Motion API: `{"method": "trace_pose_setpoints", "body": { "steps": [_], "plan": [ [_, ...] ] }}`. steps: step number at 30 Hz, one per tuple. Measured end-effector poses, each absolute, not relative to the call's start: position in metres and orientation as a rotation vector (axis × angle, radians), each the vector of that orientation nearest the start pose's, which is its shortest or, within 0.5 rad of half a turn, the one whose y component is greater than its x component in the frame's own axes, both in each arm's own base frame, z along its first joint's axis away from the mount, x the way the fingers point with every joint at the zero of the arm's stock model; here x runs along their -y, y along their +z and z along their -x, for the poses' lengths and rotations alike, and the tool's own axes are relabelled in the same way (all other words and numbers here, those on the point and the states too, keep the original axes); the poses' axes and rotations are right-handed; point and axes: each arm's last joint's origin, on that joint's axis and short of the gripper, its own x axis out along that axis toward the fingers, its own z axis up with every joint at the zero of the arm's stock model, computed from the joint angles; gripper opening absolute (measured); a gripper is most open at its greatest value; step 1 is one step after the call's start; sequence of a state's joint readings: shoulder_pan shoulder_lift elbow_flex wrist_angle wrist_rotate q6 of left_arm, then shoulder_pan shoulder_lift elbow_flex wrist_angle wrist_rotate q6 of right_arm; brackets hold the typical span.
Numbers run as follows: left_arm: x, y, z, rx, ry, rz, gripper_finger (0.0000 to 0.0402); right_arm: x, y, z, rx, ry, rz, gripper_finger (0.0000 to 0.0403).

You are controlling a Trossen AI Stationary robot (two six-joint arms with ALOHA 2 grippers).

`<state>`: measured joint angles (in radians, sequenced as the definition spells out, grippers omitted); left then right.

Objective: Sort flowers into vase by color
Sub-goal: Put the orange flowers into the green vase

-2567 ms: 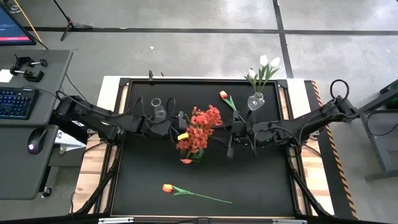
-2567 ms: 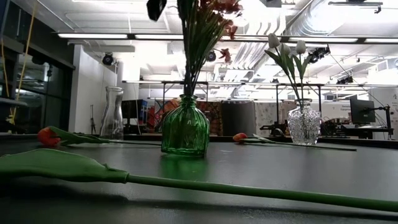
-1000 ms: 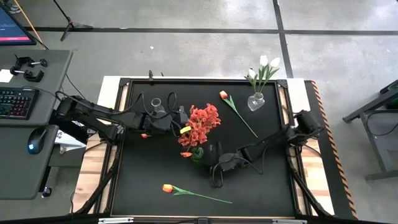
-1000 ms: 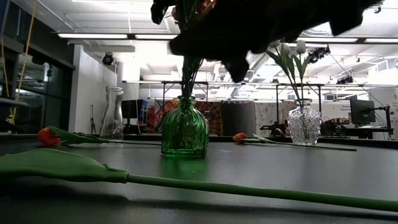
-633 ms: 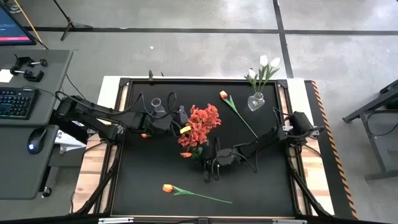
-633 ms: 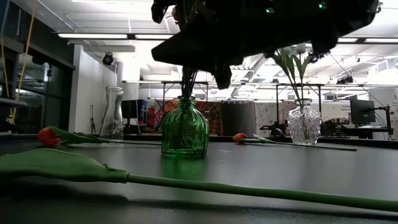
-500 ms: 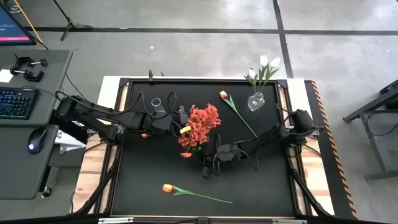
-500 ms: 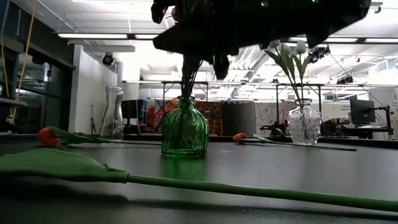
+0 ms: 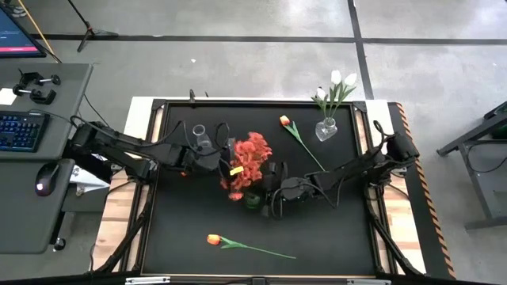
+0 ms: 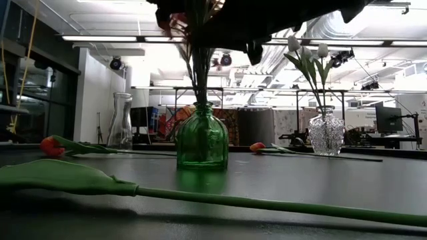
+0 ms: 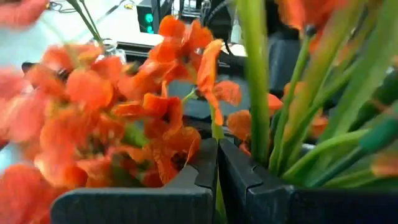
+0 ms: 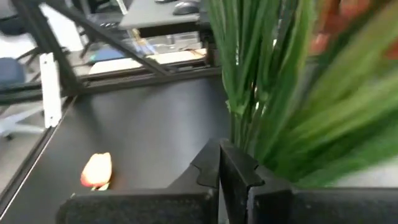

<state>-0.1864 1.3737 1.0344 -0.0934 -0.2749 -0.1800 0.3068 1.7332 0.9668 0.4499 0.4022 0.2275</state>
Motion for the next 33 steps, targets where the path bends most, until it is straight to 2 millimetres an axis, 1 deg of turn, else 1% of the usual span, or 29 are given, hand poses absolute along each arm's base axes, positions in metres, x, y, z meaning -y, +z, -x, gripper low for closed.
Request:
{"method": "trace_pose_setpoints", "body": {
  "steps": [4, 11, 15, 21, 26, 33],
  "plan": [
    [0.048, 0.299, -0.303, -0.391, 0.131, 0.104, 0.0000, -0.100, 0.208, -0.357, -0.272, -0.173, -0.166, 0.0000],
    [0.051, 0.301, -0.301, -0.384, 0.116, 0.110, 0.0000, -0.102, 0.208, -0.356, -0.271, -0.173, -0.168, 0.0000],
    [0.051, 0.310, -0.294, -0.361, 0.065, 0.139, 0.0000, -0.101, 0.208, -0.356, -0.274, -0.176, -0.176, 0.0000],
    [0.048, 0.330, -0.278, -0.296, 0.057, 0.167, 0.0000, -0.101, 0.207, -0.356, -0.282, -0.185, -0.188, 0.0000],
    [0.047, 0.337, -0.272, -0.271, 0.060, 0.158, 0.0000, -0.101, 0.207, -0.356, -0.284, -0.185, -0.188, 0.0000],
    [0.047, 0.337, -0.272, -0.268, 0.065, 0.157, 0.0000, -0.094, 0.218, -0.361, -0.166, -0.188, -0.237, 0.0000]
  ]
}}
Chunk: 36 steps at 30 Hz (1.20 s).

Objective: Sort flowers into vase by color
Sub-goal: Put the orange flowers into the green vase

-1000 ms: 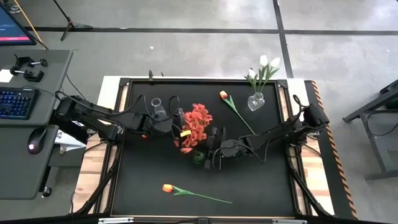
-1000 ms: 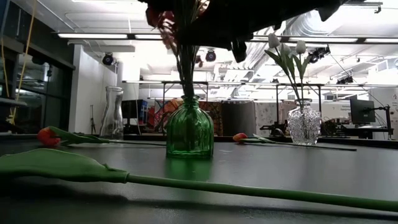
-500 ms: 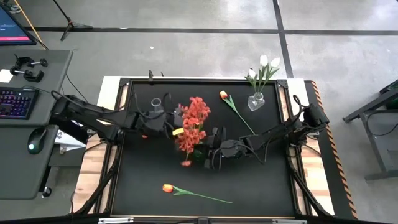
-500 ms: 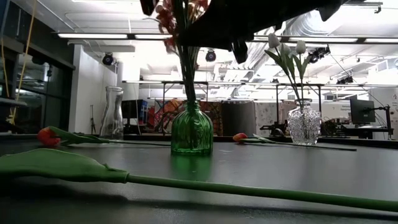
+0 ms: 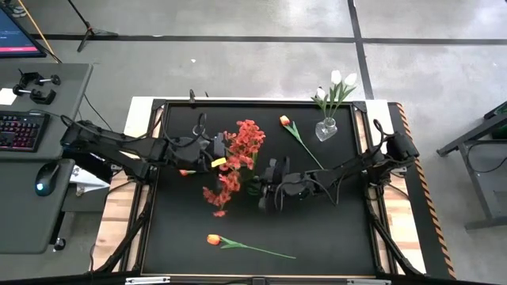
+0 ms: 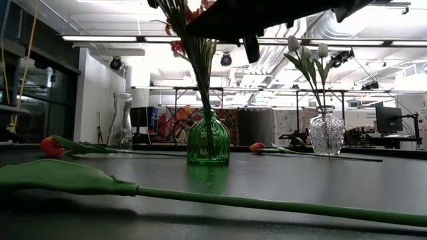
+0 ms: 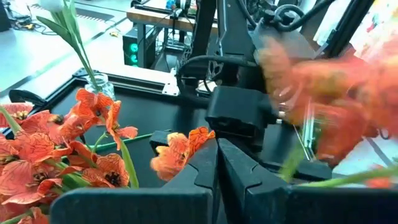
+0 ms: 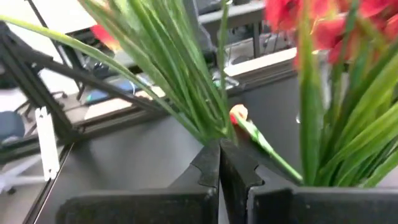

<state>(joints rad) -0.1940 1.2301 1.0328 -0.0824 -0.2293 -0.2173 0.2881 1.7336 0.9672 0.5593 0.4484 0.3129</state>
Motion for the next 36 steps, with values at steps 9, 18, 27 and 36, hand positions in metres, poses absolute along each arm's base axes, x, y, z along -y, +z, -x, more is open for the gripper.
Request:
{"method": "trace_pose_setpoints", "body": {
  "steps": [9, 18, 27, 36],
  "plan": [
    [0.041, 0.345, -0.268, -0.217, 0.097, 0.148, 0.0000, -0.092, 0.219, -0.362, -0.161, -0.185, -0.242, 0.0000],
    [0.035, 0.345, -0.269, -0.217, 0.119, 0.144, 0.0000, -0.094, 0.223, -0.360, -0.173, -0.097, -0.244, 0.0000],
    [0.033, 0.345, -0.270, -0.216, 0.125, 0.133, 0.0000, -0.092, 0.224, -0.352, -0.276, -0.090, -0.309, 0.0059],
    [0.033, 0.345, -0.270, -0.216, 0.125, 0.133, 0.0000, -0.089, 0.220, -0.352, -0.311, -0.114, -0.250, 0.0246]
  ]
}}
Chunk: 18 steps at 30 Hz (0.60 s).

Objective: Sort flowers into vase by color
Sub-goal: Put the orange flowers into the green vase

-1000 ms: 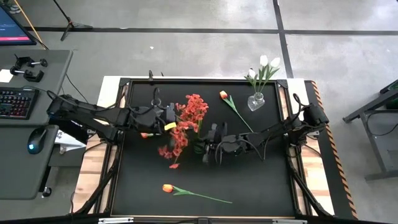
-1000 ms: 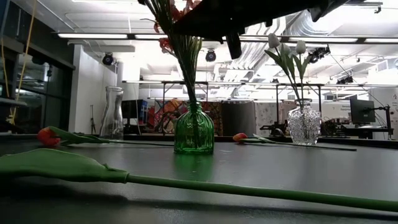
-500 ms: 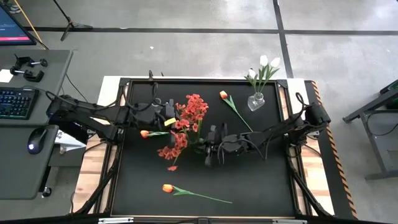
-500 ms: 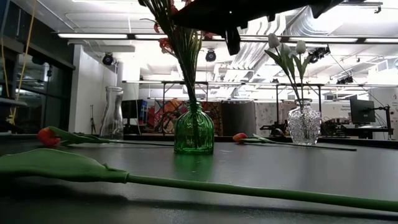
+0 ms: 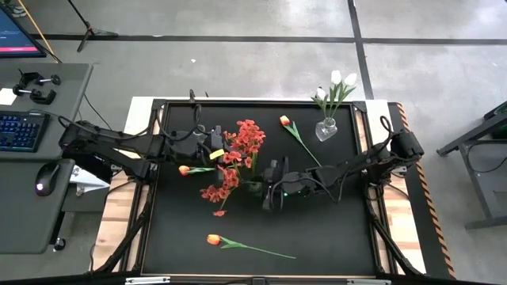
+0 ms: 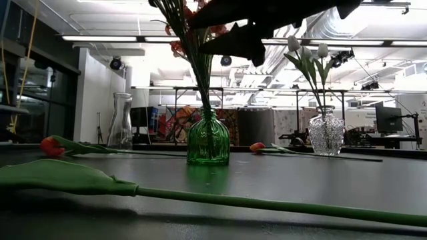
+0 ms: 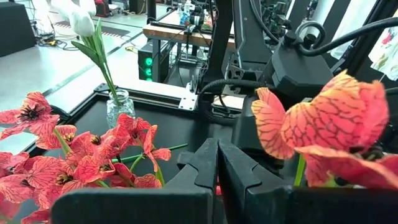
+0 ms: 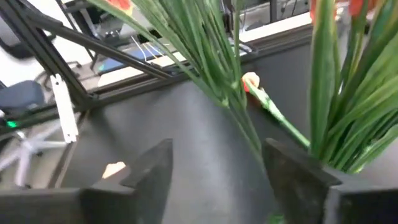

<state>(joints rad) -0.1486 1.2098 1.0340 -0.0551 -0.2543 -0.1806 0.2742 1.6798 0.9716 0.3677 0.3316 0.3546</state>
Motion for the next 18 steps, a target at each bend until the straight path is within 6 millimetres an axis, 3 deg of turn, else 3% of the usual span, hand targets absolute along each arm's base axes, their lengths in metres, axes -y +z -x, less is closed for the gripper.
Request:
{"method": "trace_pose_setpoints", "body": {
  "steps": [6, 10, 18],
  "plan": [
    [0.033, 0.345, -0.270, -0.216, 0.125, 0.133, 0.0000, -0.088, 0.234, -0.359, -0.300, -0.165, -0.098, 0.0272],
    [0.033, 0.345, -0.270, -0.216, 0.126, 0.133, 0.0000, -0.087, 0.245, -0.364, -0.274, -0.162, -0.055, 0.0255],
    [0.033, 0.345, -0.270, -0.215, 0.135, 0.133, 0.0000, -0.091, 0.241, -0.366, -0.318, -0.112, -0.045, 0.0214]
  ]
}}
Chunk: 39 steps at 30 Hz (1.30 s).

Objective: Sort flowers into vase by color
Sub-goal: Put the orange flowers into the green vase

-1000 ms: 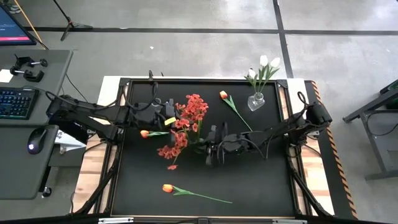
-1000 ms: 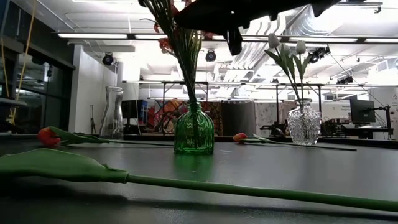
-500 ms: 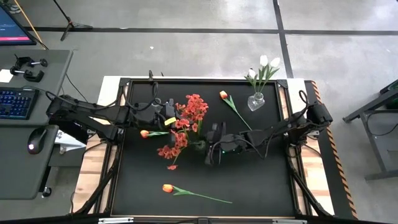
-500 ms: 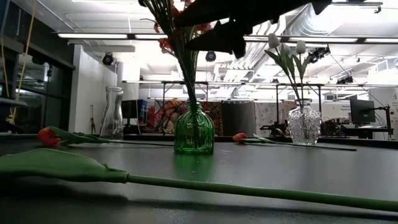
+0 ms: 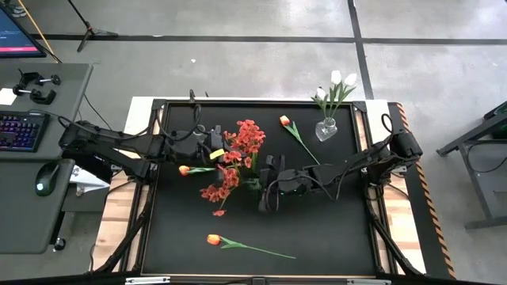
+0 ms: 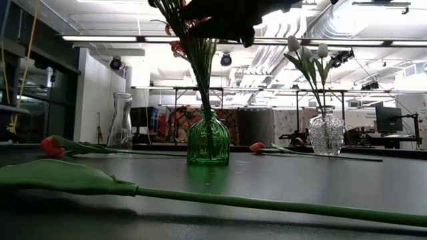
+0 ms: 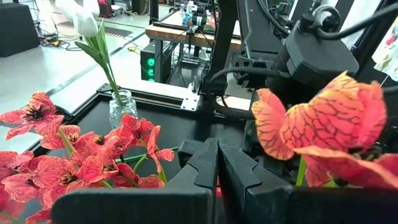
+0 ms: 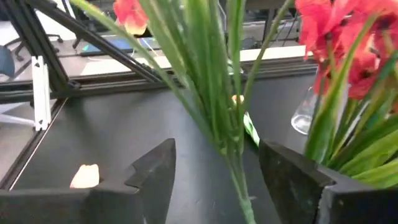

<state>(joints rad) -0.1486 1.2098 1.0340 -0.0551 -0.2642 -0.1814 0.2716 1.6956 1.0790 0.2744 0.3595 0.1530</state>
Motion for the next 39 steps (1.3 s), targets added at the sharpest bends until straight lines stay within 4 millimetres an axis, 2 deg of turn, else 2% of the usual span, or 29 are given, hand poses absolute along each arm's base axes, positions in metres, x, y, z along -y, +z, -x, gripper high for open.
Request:
{"method": "trace_pose_setpoints", "body": {
  "steps": [15, 21, 26, 33, 39],
  "plan": [
    [0.033, 0.345, -0.270, -0.214, 0.135, 0.134, 0.0000, -0.086, 0.218, -0.380, -0.318, -0.131, -0.024, 0.0204],
    [0.033, 0.345, -0.270, -0.214, 0.136, 0.133, 0.0000, -0.086, 0.221, -0.381, -0.291, -0.134, -0.026, 0.0194],
    [0.033, 0.345, -0.270, -0.214, 0.142, 0.132, 0.0000, -0.086, 0.222, -0.382, -0.276, -0.135, -0.031, 0.0143],
    [0.033, 0.345, -0.270, -0.213, 0.145, 0.126, 0.0000, -0.086, 0.223, -0.382, -0.269, -0.138, -0.036, 0.0020],
    [0.030, 0.358, -0.255, -0.168, 0.140, 0.126, 0.0006, -0.086, 0.223, -0.382, -0.267, -0.139, -0.061, 0.0011]
  ]
}}
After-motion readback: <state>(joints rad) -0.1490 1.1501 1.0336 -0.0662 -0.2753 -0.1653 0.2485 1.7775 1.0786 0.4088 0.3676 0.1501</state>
